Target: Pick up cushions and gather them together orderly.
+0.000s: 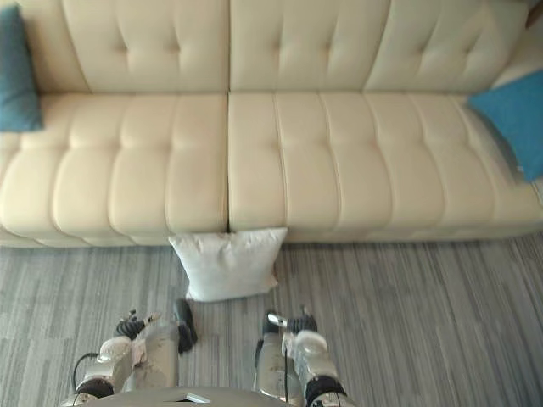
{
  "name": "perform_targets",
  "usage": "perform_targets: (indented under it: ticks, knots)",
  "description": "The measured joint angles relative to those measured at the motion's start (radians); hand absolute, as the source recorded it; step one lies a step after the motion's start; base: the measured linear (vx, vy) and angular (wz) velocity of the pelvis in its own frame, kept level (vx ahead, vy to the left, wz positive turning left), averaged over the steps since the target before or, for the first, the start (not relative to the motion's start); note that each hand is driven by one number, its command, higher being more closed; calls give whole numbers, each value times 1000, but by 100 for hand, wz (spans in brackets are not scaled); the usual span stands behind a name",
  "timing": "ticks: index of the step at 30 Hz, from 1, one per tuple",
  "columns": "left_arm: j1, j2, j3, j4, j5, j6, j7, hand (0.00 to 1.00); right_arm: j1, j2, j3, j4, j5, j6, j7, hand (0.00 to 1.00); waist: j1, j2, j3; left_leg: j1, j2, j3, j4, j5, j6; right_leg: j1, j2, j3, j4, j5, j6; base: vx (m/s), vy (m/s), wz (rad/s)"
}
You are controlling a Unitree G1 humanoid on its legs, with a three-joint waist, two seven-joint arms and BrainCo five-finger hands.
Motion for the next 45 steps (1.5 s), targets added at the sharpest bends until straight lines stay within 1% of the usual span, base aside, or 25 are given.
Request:
perform_targets:
  ticks: [2, 3, 5, 7, 8, 9, 10, 11, 12, 14, 16, 17, 21, 23, 24, 29, 30, 35, 37, 38, 39, 42, 44, 45]
  knots:
    - [-45, 1, 2, -35, -20, -4, 13, 0, -45, -5, 4, -54, -15, -1, -11, 0, 1, 0, 12, -81, 20, 9, 58, -21, 11, -101, 5, 26, 63, -7, 8, -162, 93, -41]
    - [-72, 5, 3, -47, -34, -11, 20, 0, -72, -11, 5, -63, -15, -4, -18, 0, 0, 0, 28, -115, 28, 17, 81, -26, 17, -145, 7, 40, 92, -9, 10, -118, 47, -35]
    - [-153, 23, 29, -88, -55, -22, 34, 0, -161, -16, 2, -100, -12, -4, -41, 0, -3, 6, 54, -234, 53, 24, 154, -41, 27, -286, 12, 66, 172, -13, 16, -125, 44, -32]
    - [-204, 35, 49, -108, -75, -29, 40, 0, -223, -21, 0, -102, -10, -4, -48, 0, -5, 10, 84, -298, 61, 24, 189, -47, 33, -358, 12, 76, 217, -19, 20, -97, 37, -13]
    - [-235, 37, 67, -119, -78, -35, 40, 0, -261, -32, -1, -122, -8, -3, -55, 0, -3, 14, 99, -344, 66, 22, 213, -48, 35, -409, 9, 79, 251, -25, 19, -107, 31, -1]
    - [-279, 48, 87, -134, -94, -38, 40, 0, -304, -51, -3, -151, -7, -3, -69, 0, -1, 15, 119, -416, 69, 19, 247, -50, 40, -492, 8, 85, 307, -39, 20, -92, 17, 3]
    - [-297, 54, 97, -141, -95, -40, 40, 0, -323, -60, -7, -168, -7, -3, -76, 0, 1, 15, 124, -455, 72, 18, 265, -53, 44, -534, 7, 89, 332, -44, 21, -94, 3, 3]
    - [-323, 70, 112, -154, -102, -42, 41, 0, -366, -79, -11, -191, -7, -3, -83, 0, 3, 14, 127, -531, 78, 15, 295, -56, 49, -617, 6, 97, 371, -49, 25, -79, -9, -1]
    - [-366, 91, 126, -156, -117, -42, 41, 0, -428, -116, -11, -216, -3, -4, -99, 0, 10, 16, 146, -613, 84, 13, 326, -58, 54, -706, 5, 104, 413, -53, 30, -69, -13, -1]
    - [-415, 120, 130, -186, -136, -42, 43, 0, -517, -158, -23, -242, 5, -4, -122, 0, 12, 17, 208, -679, 87, -1, 362, -53, 61, -772, 1, 102, 465, -61, 37, -44, -13, 8]
    - [-439, 130, 128, -221, -141, -44, 43, 0, -552, -182, -31, -276, 8, -7, -133, 0, 14, 16, 214, -741, 88, -12, 386, -49, 69, -831, -6, 94, 506, -72, 37, -19, -16, 23]
    - [-472, 141, 125, -236, -155, -48, 43, 0, -593, -202, -35, -285, 31, -13, -153, 0, 19, 16, 218, -793, 88, -25, 408, -40, 84, -879, -13, 86, 548, -85, 38, -10, -27, 26]
    - [-530, 179, 93, -273, -154, -50, 62, 0, -678, -217, -38, -286, 55, -18, -175, 0, 25, 15, 227, -876, 82, -43, 429, -35, 88, -961, -26, 73, 595, -104, 34, -23, -31, 19]
    - [-561, 192, 76, -300, -154, -52, 70, 0, -715, -218, -36, -285, 75, -25, -195, 0, 28, 15, 229, -913, 75, -49, 429, -31, 80, -1001, -32, 71, 613, -109, 33, -32, -28, 22]
    - [-595, 202, 62, -323, -154, -56, 84, 0, -753, -220, -27, -285, 83, -25, -208, 0, 32, 14, 230, -952, 70, -56, 429, -22, 81, -1038, -38, 65, 626, -115, 31, -34, -22, 18]
    - [-686, 217, 21, -349, -154, -59, 121, 0, -844, -227, 3, -284, 85, -25, -248, 0, 37, 14, 238, -1035, 66, -69, 442, -2, 85, -1121, -56, 46, 680, -133, 24, -33, -20, 21]
    - [-706, 219, 6, -350, -154, -60, 127, 0, -871, -228, 14, -284, 91, -25, -263, 100, 36, 12, 240, -1054, 65, -70, 450, 1, 88, -1144, -60, 47, 699, -141, 22, -24, -19, 15]
    - [-795, 232, -69, -381, -143, -60, 150, 0, -947, -229, 44, -288, 101, -25, -314, 100, 24, 12, 240, -1130, 52, -98, 465, 18, 84, -1217, -68, 38, 760, -164, 15, -27, -15, 18]
    - [-828, 231, -101, -389, -124, -61, 157, 0, -963, -224, 49, -289, 101, -25, -328, 100, 22, 12, 240, -1144, 51, -111, 465, 27, 78, -1229, -69, 30, 768, -168, 8, -35, -12, 11]
    - [-848, 231, -112, -392, -113, -61, 171, 0, -966, -224, 69, -292, 101, -25, -349, 100, 20, 12, 240, -1149, 51, -118, 461, 31, 70, -1232, -69, 22, 773, -172, 3, -37, -14, 9]
    - [-860, 230, -118, -398, -113, -61, 175, 100, -966, -222, 75, -297, 101, -25, -356, 100, 19, 12, 240, -1150, 51, -121, 458, 34, 67, -1234, -69, 20, 775, -172, 2, -45, -18, 9]
    - [-864, 225, -133, -449, -113, -63, 207, 100, -965, -191, 83, -359, 100, -20, -384, 100, 16, 12, 240, -1151, 50, -121, 435, 52, 59, -1247, -66, 17, 774, -173, -5, -36, -14, 6]
    - [-870, 217, -147, -484, -112, -63, 227, 100, -963, -159, 83, -385, 99, -19, -407, 100, 10, 13, 240, -1151, 50, -129, 418, 69, 52, -1247, -63, 7, 770, -168, -15, -37, -19, 5]
    - [-870, 212, -151, -496, -111, -63, 233, 100, -959, -152, 83, -400, 99, -17, -413, 100, 9, 13, 240, -1150, 49, -132, 412, 80, 58, -1247, -63, 3, 770, -167, -18, -43, -29, 3]
